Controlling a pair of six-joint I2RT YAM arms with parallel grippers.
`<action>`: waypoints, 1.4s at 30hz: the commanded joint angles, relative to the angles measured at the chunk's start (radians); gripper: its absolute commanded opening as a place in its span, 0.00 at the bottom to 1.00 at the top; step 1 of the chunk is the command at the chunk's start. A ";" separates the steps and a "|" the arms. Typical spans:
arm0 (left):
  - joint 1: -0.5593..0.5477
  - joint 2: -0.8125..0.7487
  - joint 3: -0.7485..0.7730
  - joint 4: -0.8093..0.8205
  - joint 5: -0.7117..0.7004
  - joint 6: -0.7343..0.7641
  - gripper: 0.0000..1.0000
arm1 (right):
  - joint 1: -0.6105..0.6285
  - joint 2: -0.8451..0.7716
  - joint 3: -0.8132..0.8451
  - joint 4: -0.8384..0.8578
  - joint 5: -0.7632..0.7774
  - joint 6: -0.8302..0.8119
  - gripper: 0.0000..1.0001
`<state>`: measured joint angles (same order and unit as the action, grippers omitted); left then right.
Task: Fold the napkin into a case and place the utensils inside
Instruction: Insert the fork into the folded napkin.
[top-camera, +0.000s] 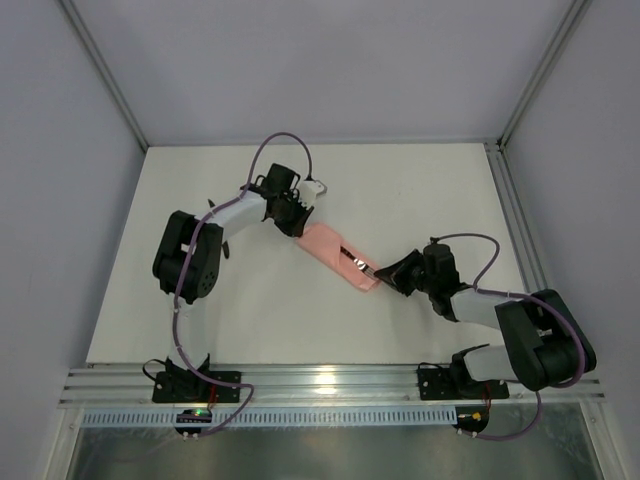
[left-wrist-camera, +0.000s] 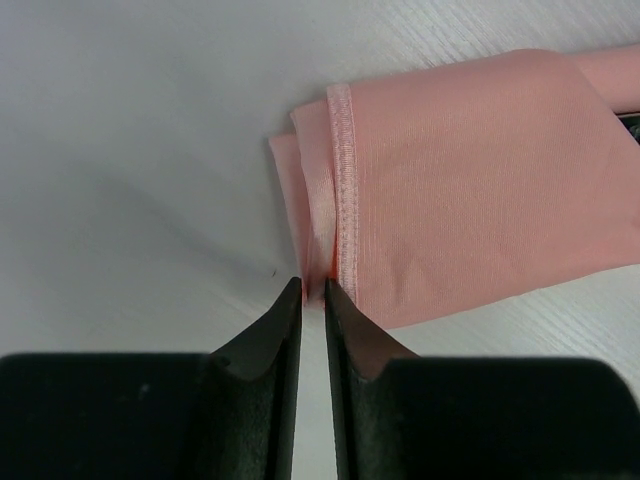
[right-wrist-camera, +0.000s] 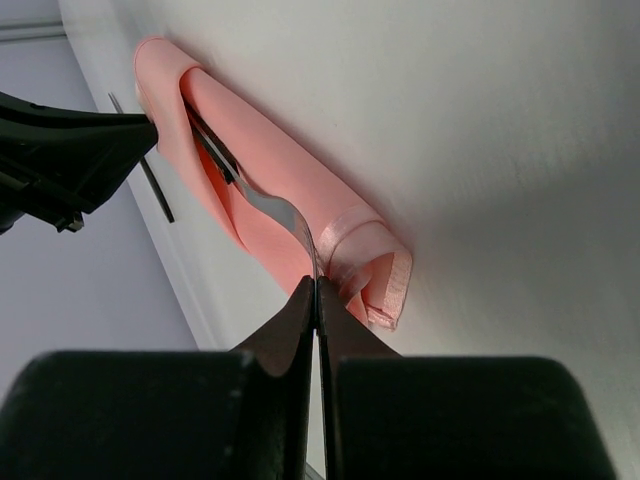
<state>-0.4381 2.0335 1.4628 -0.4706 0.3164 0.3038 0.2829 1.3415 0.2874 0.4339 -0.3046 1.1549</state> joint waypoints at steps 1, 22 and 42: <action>-0.001 -0.041 -0.002 0.036 0.030 0.018 0.16 | 0.022 0.007 0.056 0.054 0.035 0.005 0.04; -0.001 -0.032 0.008 0.033 0.023 0.031 0.20 | 0.059 0.082 0.059 0.151 0.134 0.052 0.04; -0.001 -0.044 0.013 0.030 0.021 0.026 0.26 | 0.098 0.139 0.056 0.212 0.185 0.101 0.04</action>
<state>-0.4381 2.0335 1.4624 -0.4637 0.3187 0.3229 0.3622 1.4822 0.3214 0.5949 -0.1436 1.2446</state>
